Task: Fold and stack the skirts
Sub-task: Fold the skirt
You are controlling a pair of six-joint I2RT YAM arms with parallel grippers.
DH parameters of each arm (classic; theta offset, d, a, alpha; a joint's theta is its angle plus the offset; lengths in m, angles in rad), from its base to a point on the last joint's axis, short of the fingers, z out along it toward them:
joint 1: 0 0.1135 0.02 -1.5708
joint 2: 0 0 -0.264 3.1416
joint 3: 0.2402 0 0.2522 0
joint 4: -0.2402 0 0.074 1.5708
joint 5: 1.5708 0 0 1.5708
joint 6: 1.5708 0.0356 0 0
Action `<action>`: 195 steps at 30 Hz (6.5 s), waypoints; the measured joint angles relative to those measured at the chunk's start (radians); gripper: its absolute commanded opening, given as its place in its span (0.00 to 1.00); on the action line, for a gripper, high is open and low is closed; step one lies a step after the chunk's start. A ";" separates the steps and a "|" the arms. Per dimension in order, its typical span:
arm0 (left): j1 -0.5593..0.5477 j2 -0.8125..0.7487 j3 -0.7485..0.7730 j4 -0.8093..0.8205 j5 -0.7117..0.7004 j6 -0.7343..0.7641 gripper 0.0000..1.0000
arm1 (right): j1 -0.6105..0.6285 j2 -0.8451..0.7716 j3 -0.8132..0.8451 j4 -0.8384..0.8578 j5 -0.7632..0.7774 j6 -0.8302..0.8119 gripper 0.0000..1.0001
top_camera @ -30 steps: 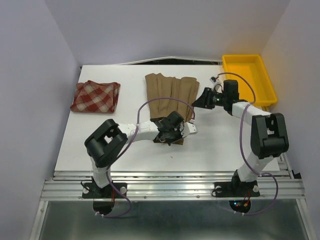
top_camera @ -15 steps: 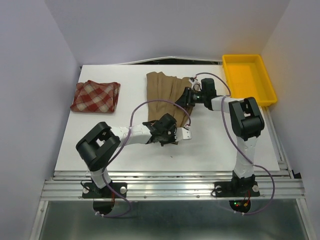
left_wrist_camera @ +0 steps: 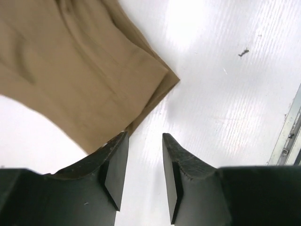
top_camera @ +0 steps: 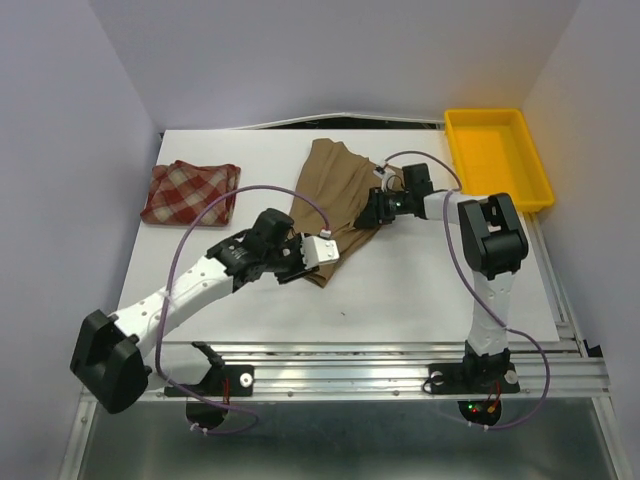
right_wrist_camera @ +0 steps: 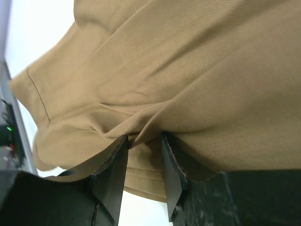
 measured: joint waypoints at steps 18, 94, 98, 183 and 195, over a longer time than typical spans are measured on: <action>0.096 -0.203 -0.297 0.248 -0.190 0.256 0.99 | 0.141 -0.085 0.257 -0.414 0.108 -0.112 0.59; -0.025 0.048 -0.543 0.892 -0.089 0.524 0.99 | 0.293 -0.295 -0.507 0.475 -0.051 0.893 0.01; -0.010 0.064 -0.543 0.917 -0.089 0.530 0.93 | 0.288 -0.298 -0.531 0.481 -0.077 0.894 0.01; -0.050 0.435 0.518 -0.420 0.181 0.077 0.00 | 0.241 0.133 0.227 -0.582 -0.244 -0.330 0.14; -0.031 0.497 0.470 -0.310 0.162 0.132 0.02 | 0.243 0.133 0.227 -0.583 -0.244 -0.316 0.21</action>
